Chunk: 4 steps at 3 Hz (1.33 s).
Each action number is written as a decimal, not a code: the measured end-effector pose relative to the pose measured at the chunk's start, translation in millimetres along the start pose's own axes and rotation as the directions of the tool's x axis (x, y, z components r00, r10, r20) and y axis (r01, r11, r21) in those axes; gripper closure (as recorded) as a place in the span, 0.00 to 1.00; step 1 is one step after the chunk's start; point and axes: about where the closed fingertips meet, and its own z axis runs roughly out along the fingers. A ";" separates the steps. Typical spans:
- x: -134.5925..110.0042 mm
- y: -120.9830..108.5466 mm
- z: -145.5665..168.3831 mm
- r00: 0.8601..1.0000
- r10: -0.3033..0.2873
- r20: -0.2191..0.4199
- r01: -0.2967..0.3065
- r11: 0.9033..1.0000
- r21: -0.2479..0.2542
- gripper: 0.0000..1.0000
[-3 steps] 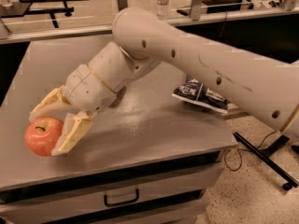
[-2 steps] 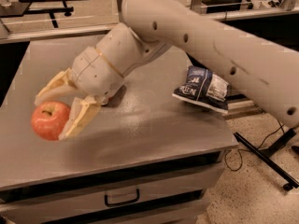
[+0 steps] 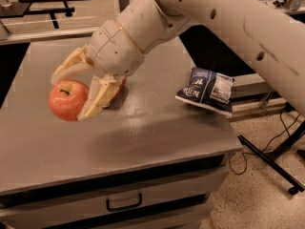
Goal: Move apple near blue chip bag
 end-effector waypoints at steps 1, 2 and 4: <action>10.7 0.7 -24.1 1.000 0.003 -0.030 -0.002 0.999 0.038 1.00; 21.0 2.6 -48.9 0.997 0.022 -0.078 -0.014 0.995 0.096 1.00; 55.9 -1.3 -111.1 0.960 0.146 -0.241 -0.083 0.964 0.252 1.00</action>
Offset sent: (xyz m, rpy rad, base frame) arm 0.0496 -0.0807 0.0210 0.0047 -0.1026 -0.2225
